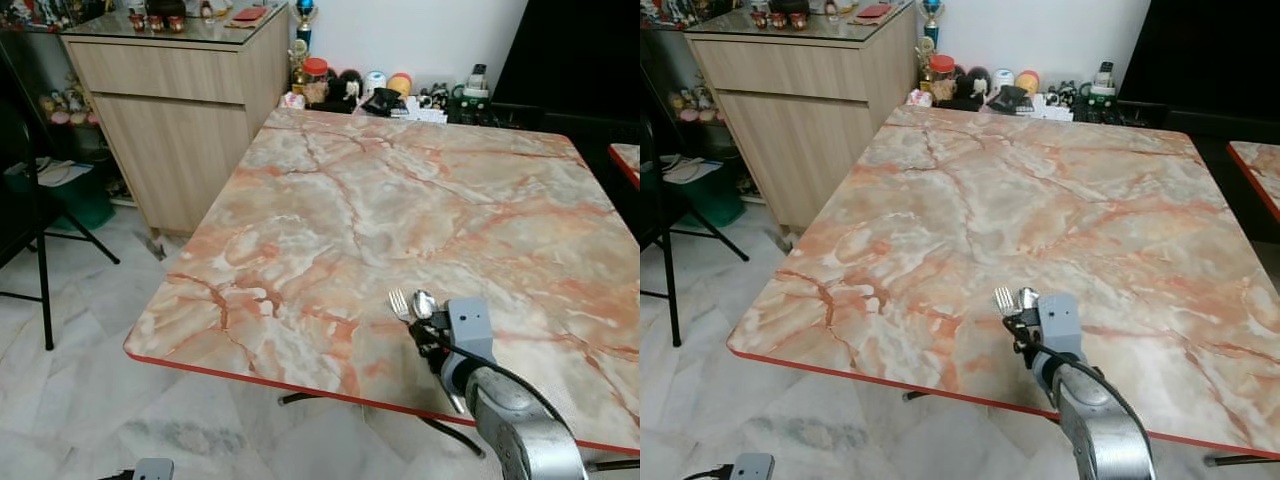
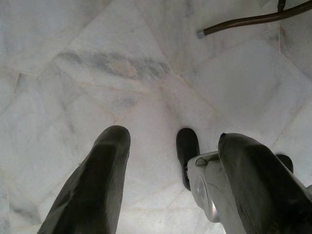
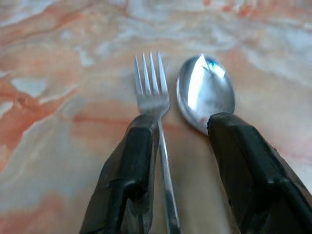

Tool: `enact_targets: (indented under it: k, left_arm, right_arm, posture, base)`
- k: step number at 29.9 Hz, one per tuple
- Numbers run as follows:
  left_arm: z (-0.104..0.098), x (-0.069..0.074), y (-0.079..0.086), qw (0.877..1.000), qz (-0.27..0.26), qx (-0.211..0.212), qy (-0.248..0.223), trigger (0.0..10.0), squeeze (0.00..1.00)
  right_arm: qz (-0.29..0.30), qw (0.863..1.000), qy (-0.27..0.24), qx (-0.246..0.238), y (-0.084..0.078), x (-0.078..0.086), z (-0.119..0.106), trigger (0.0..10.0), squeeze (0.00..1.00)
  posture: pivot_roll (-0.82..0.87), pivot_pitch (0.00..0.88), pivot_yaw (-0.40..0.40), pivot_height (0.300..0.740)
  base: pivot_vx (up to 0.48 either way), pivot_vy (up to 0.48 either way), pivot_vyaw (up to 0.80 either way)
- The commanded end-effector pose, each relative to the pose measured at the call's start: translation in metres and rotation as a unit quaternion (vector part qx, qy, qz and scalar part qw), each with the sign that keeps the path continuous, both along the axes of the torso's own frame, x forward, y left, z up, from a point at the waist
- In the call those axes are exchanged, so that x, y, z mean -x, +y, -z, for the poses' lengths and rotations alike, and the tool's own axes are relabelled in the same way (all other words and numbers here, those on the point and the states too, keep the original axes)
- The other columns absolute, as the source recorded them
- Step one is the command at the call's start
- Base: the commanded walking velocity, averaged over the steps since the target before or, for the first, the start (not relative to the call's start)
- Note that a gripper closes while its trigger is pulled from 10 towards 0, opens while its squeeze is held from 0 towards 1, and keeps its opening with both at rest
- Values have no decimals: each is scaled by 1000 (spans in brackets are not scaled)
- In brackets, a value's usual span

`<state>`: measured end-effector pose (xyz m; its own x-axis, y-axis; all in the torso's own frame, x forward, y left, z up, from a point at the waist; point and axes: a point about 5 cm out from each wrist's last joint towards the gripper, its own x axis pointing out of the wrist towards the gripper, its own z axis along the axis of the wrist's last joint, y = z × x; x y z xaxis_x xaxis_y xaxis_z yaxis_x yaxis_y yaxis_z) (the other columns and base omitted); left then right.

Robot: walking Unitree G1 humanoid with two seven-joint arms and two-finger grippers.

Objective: Setting the table

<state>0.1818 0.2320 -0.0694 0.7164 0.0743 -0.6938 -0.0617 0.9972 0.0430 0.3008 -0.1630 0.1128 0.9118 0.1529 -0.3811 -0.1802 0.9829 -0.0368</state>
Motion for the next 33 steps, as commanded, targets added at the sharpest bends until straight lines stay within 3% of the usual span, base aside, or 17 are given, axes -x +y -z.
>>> enact_targets:
  k: [1,33]
  left_arm:
    - [5,9,-1,1000,-4,0,21,10000,0]
    - [6,10,-1,1000,-8,1,24,10000,0]
  right_arm:
    - [1,1000,-1,4,-3,-3,0,10000,0]
    - [-46,999,16,1,8,-3,9,10000,0]
  posture:
    - [-58,137,-4,740]
    - [-51,145,-8,740]
  base:
    - [0,0,0]
    - [0,0,0]
